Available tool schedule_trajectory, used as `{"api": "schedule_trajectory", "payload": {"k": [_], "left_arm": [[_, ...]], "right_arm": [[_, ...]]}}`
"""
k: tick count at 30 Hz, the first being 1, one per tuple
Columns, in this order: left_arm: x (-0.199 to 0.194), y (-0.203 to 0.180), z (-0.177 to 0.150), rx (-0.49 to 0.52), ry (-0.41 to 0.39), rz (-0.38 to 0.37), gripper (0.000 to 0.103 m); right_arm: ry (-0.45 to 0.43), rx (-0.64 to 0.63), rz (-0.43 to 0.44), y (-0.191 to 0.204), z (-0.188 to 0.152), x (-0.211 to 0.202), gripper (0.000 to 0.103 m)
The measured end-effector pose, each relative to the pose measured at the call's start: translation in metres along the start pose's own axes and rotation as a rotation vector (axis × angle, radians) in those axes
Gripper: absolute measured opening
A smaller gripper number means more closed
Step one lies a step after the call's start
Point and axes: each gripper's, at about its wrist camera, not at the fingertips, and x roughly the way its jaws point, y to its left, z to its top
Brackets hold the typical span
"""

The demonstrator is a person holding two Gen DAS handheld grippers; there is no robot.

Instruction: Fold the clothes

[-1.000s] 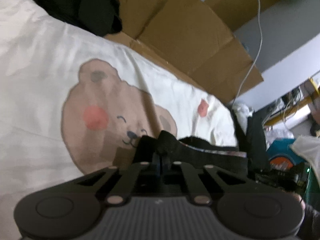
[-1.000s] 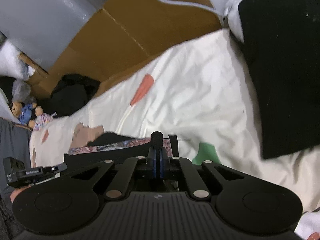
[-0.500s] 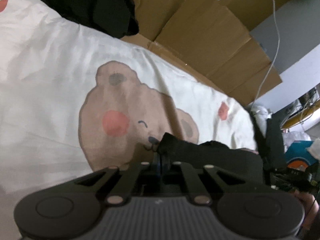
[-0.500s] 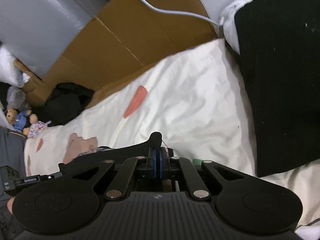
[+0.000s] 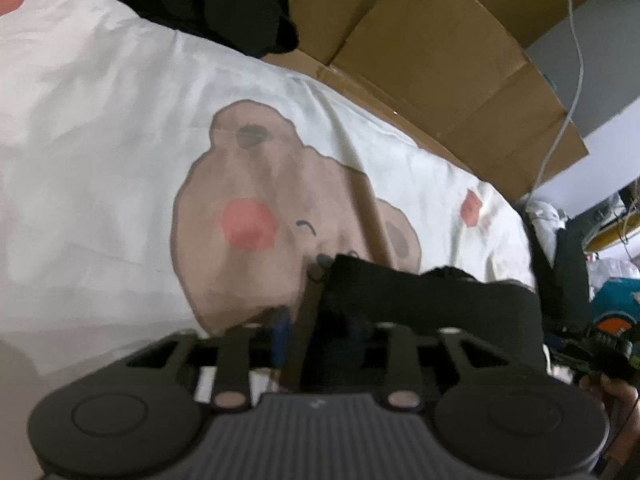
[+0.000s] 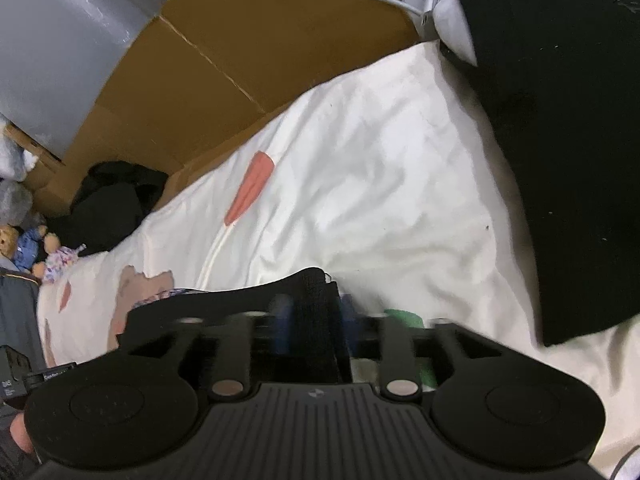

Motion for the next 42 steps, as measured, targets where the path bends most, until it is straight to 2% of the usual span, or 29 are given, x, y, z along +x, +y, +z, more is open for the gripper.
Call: {"api": "schedule_trajectory", "payload": {"k": [4, 9, 11, 13, 15, 16, 17, 18, 19, 21, 22, 23, 33, 42], "left_arm": [[0.003, -0.002, -0.005, 0.011, 0.013, 0.018, 0.047], [0.011, -0.014, -0.011, 0.045, 0.004, 0.056, 0.056], [0.014, -0.025, -0.014, 0.099, 0.014, 0.096, 0.057], [0.016, -0.03, -0.015, 0.129, 0.024, 0.113, 0.053], [0.017, -0.034, -0.017, 0.148, 0.036, 0.123, 0.041], [0.018, -0.034, -0.018, 0.144, 0.045, 0.115, 0.029], [0.018, -0.035, -0.02, 0.139, 0.053, 0.106, 0.026], [0.019, -0.037, -0.023, 0.145, 0.055, 0.109, 0.026], [0.019, -0.039, -0.025, 0.159, 0.052, 0.121, 0.024], [0.021, -0.043, -0.028, 0.186, 0.05, 0.147, 0.017], [0.02, -0.044, -0.028, 0.187, 0.048, 0.15, 0.01], [0.019, -0.045, -0.026, 0.186, 0.043, 0.15, 0.007], [0.003, -0.051, -0.004, 0.204, -0.013, 0.133, 0.006], [0.023, -0.056, 0.002, 0.217, -0.028, 0.1, 0.006]], "right_arm": [[0.003, 0.029, -0.001, -0.008, -0.003, -0.007, 0.051], [0.084, -0.025, -0.025, -0.002, -0.014, 0.005, 0.051], [0.096, -0.037, -0.016, 0.001, -0.017, 0.009, 0.051], [0.105, -0.055, -0.005, 0.006, -0.02, 0.015, 0.051], [0.114, -0.075, -0.016, 0.01, -0.021, 0.02, 0.049], [0.118, -0.085, -0.023, 0.012, -0.021, 0.023, 0.043], [0.122, -0.088, -0.017, 0.013, -0.021, 0.024, 0.038], [0.127, -0.089, -0.01, 0.013, -0.021, 0.024, 0.025], [0.131, -0.091, -0.003, 0.013, -0.021, 0.024, 0.015], [0.131, -0.109, 0.0, 0.015, -0.021, 0.023, 0.008], [0.129, -0.124, 0.002, 0.016, -0.022, 0.021, 0.007], [0.125, -0.127, 0.003, 0.016, -0.021, 0.019, 0.006], [0.035, -0.063, 0.004, 0.001, -0.014, -0.015, 0.006], [0.021, -0.046, -0.028, -0.009, -0.013, -0.02, 0.005]]}}
